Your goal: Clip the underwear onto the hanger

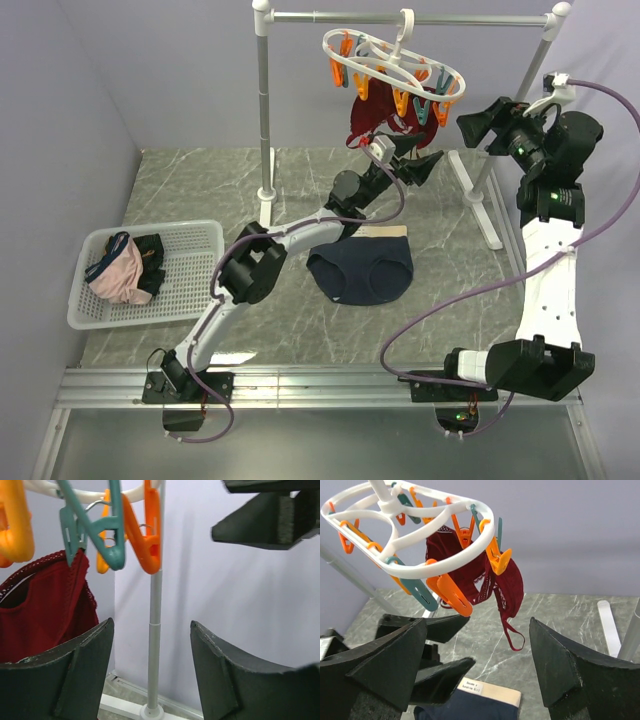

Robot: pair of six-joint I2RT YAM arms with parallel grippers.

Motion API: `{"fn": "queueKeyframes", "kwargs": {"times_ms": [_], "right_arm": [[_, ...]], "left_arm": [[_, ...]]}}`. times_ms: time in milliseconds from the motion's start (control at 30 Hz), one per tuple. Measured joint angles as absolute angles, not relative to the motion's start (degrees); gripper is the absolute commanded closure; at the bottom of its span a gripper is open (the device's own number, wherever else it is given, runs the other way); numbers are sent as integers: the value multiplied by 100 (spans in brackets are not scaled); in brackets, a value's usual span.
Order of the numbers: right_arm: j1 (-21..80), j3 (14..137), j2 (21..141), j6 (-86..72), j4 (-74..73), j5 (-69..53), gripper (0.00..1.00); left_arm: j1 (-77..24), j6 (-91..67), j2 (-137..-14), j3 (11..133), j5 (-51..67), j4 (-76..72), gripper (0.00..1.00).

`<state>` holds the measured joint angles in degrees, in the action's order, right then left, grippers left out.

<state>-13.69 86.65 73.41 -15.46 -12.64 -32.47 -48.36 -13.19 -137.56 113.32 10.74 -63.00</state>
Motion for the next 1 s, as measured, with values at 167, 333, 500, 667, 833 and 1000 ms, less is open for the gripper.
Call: {"fn": "queueKeyframes", "kwargs": {"times_ms": [167, 333, 500, 667, 833, 1000], "right_arm": [[-1367, 8630, 7238, -1588, -1151, -3100, 11], [-1367, 8536, 7137, -1584, -1063, -3059, 11], [-1367, 8385, 7028, -1546, -1118, -3037, 11], [-1367, 8383, 6914, -1472, -1162, -3002, 11], [-1367, 8388, 6816, -1404, -1173, -2995, 11], [-1367, 8392, 6816, -1363, -1288, -2978, 11]], "left_arm": [[-4851, -1457, -14007, 11653, 733, -6320, 32], [-4862, -1492, -14267, 12075, 451, -6410, 33], [-4869, -1562, -14643, 12728, 303, -6466, 33], [-4899, -1623, -14925, 13222, 257, -6488, 34], [-4978, -1629, -15104, 13600, 204, -6484, 36], [-5061, -1693, -15181, 13826, 137, -6490, 39]]}}
